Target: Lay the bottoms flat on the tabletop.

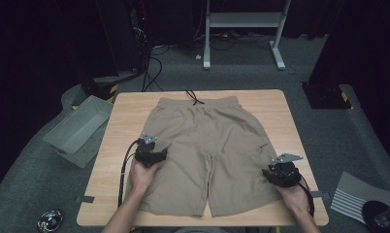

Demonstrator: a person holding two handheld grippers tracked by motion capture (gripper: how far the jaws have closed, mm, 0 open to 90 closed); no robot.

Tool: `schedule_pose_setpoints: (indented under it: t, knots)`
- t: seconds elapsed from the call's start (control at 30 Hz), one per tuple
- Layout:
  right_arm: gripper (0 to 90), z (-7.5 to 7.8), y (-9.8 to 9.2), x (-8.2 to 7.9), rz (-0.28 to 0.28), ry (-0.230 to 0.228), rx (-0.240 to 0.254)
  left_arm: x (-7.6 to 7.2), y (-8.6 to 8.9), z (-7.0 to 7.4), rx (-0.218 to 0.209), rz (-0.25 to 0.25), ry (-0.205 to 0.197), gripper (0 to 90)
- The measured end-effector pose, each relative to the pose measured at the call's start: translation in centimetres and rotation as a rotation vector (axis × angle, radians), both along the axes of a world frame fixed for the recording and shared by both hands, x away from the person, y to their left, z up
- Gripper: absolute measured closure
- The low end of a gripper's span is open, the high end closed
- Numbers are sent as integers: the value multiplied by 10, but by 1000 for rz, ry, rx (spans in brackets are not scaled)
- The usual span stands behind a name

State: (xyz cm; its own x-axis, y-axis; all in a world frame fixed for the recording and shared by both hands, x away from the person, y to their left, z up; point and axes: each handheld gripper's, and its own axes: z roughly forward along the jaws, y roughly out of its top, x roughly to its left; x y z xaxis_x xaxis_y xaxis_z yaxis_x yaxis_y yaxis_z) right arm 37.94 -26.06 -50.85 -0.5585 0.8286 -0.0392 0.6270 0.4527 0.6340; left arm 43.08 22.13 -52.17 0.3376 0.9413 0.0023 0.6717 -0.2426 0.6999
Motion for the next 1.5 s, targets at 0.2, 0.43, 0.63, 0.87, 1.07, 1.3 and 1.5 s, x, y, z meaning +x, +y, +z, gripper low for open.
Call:
schedule_pose_setpoints:
  t: [0.2,0.43,0.63,0.87,1.07,1.3,1.5]
  knots:
    - [549,10,34,23,49,-71,51,-12,5,10,76,-44,10,370]
    - [764,-4,56,48,91,-11,37,-25,19,8,39,-108,38,660]
    - [884,0,54,13,206,5,-3,-30,19,13,23,-142,43,802]
    - [590,16,55,52,62,-94,89,-3,-2,22,-10,-100,-33,483]
    - [551,11,71,99,45,-76,51,24,-10,10,32,-78,-13,471]
    - [535,6,72,154,-30,-68,46,64,-21,4,-7,-54,17,427]
    - [540,-7,50,168,-95,-44,68,68,-19,1,-10,-68,-14,407]
